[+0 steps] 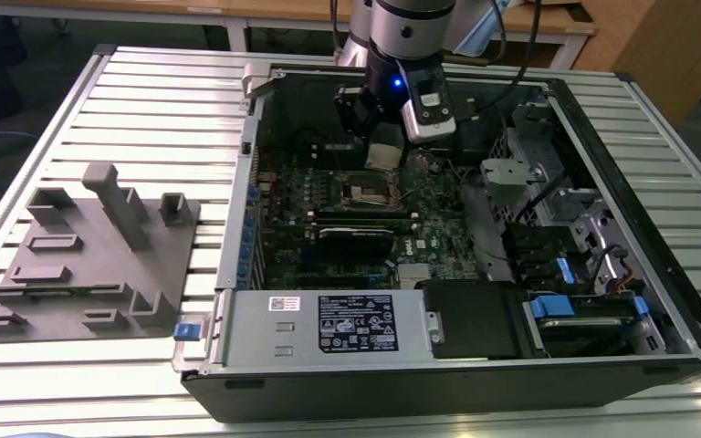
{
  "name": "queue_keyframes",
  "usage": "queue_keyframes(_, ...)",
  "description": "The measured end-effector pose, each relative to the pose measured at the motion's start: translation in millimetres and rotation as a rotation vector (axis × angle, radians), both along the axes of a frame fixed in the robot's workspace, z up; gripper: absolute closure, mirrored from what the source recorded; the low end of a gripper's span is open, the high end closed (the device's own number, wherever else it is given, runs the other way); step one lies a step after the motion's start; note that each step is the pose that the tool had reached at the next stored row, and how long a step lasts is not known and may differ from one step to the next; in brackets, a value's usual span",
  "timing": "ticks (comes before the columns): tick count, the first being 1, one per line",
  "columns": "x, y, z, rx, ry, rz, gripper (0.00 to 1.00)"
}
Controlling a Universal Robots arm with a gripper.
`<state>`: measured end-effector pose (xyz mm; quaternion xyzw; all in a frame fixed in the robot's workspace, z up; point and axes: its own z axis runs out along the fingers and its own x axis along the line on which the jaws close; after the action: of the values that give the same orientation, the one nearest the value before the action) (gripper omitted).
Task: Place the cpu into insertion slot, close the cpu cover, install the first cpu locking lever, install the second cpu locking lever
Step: 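Place the cpu into insertion slot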
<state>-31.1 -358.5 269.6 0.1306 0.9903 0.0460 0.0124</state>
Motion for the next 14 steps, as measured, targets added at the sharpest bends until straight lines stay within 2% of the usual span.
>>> queue_keyframes(14,0.0,0.0,-2.5,-0.0001,0.0000,-0.003,0.46)
